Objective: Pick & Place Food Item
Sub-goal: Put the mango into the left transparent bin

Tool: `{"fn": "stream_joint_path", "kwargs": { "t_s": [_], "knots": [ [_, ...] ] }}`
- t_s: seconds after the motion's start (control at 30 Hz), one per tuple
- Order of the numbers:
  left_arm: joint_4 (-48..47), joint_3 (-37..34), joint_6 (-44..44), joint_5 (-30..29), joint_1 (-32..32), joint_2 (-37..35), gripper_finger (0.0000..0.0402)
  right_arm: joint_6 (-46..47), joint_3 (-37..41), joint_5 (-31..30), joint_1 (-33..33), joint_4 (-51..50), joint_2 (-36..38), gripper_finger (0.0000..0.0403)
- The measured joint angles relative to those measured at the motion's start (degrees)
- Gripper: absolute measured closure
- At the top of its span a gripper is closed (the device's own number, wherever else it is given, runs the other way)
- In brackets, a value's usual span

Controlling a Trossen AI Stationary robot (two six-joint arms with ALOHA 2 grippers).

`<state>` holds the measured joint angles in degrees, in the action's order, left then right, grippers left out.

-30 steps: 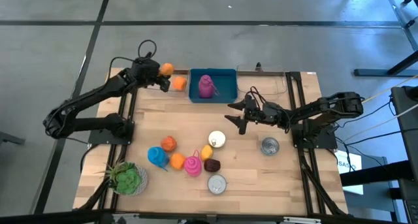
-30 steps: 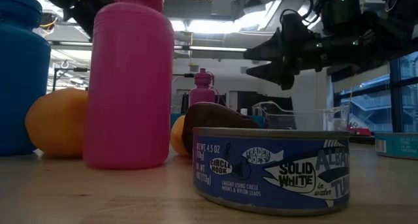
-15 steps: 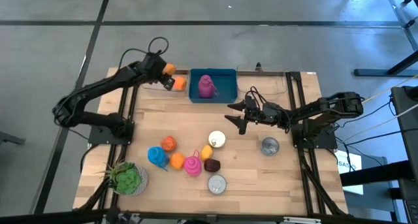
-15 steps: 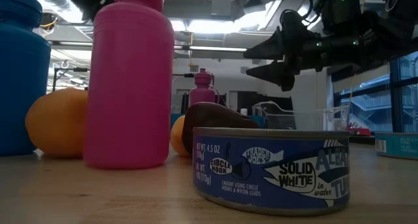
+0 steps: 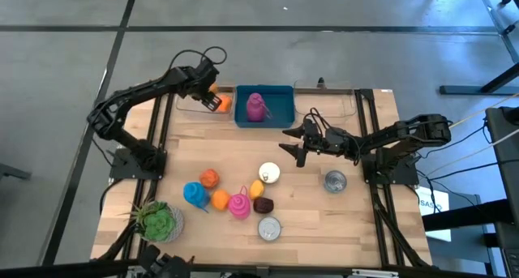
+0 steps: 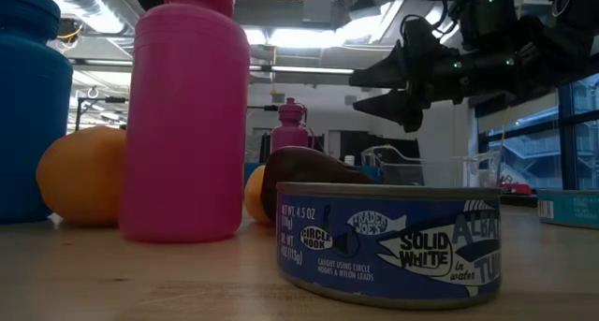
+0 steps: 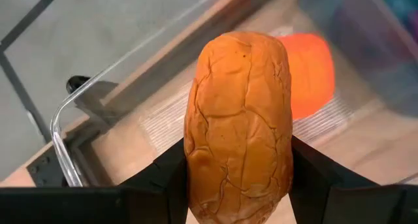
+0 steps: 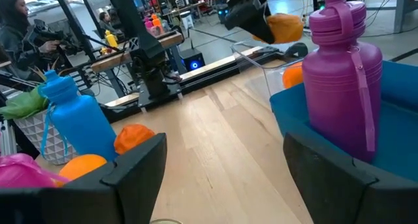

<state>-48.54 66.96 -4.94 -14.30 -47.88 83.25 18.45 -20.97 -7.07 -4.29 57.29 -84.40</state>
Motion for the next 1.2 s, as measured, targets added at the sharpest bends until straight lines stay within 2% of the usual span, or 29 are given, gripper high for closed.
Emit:
{"fn": "stream_joint_path", "kwargs": {
  "t_s": [0.6, 0.83, 1.2],
  "knots": [
    [-3.05, 0.22, -3.89, -1.08, -0.7, 7.43, 0.0226, -0.91, 0.0, 0.24, 0.0, -0.34, 0.0, 0.0097],
    [-3.23, 0.22, -4.9, 4.81, -2.55, 10.02, 0.0226, -0.93, 0.0, 0.22, 0.0, -0.35, 0.0, 0.0097],
    [-2.46, 0.22, -4.94, 5.1, -3.3, 11.66, 0.0212, -0.95, 0.0, 0.2, 0.0, -0.35, 0.0, 0.0097]
  ]
}}
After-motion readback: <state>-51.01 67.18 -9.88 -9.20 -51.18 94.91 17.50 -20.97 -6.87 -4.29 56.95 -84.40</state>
